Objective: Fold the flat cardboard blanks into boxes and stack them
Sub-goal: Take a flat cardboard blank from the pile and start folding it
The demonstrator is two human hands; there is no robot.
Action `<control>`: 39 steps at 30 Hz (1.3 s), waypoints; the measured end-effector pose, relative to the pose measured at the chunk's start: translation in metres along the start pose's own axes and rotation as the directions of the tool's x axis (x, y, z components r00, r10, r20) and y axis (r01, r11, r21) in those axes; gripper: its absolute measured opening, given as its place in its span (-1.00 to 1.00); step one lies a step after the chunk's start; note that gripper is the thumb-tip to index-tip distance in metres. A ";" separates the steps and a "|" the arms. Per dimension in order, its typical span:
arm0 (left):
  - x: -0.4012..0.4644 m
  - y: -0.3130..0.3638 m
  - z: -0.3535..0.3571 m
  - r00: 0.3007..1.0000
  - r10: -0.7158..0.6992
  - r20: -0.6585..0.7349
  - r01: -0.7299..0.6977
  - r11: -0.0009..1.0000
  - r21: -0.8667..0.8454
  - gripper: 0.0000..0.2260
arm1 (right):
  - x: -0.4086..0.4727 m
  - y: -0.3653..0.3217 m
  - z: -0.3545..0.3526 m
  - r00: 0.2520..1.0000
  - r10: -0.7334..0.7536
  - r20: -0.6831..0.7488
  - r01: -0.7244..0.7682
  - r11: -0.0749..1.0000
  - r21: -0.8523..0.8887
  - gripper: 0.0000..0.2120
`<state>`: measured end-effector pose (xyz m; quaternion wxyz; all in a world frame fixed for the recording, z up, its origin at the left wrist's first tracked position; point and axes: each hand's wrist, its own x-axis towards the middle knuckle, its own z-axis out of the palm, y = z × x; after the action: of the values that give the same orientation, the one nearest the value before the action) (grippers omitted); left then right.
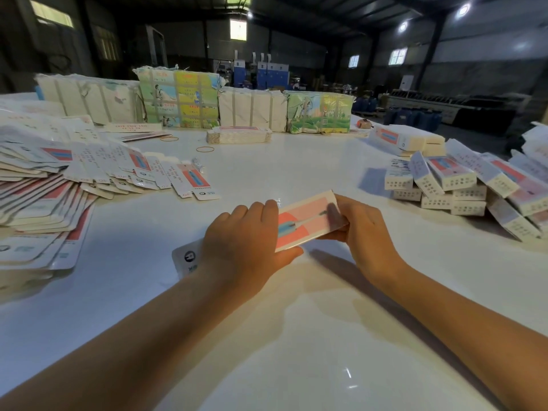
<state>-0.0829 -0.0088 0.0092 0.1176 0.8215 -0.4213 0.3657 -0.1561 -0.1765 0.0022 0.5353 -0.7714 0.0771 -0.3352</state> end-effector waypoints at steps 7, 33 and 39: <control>-0.001 0.000 0.007 1.000 -0.003 -0.026 0.003 1.000 -0.003 -0.40 | -0.012 -0.004 0.010 0.981 -0.173 0.083 0.191 0.842 -0.505 -0.84; 0.006 -0.029 0.051 0.938 0.301 -0.174 -0.336 0.914 -0.228 -0.54 | 0.013 -0.006 -0.027 0.872 -0.352 0.340 0.484 0.518 -0.706 -0.38; -0.002 -0.019 0.057 0.916 0.401 -0.011 -0.357 0.802 -0.479 -0.73 | 0.096 -0.035 -0.161 0.820 -0.427 -0.382 -0.028 0.636 -0.772 -0.74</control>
<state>-0.0405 -0.0240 -0.0302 0.2189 0.6828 -0.6578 0.2306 -0.1877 -0.3327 0.1076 0.0837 -0.8002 0.2631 -0.5324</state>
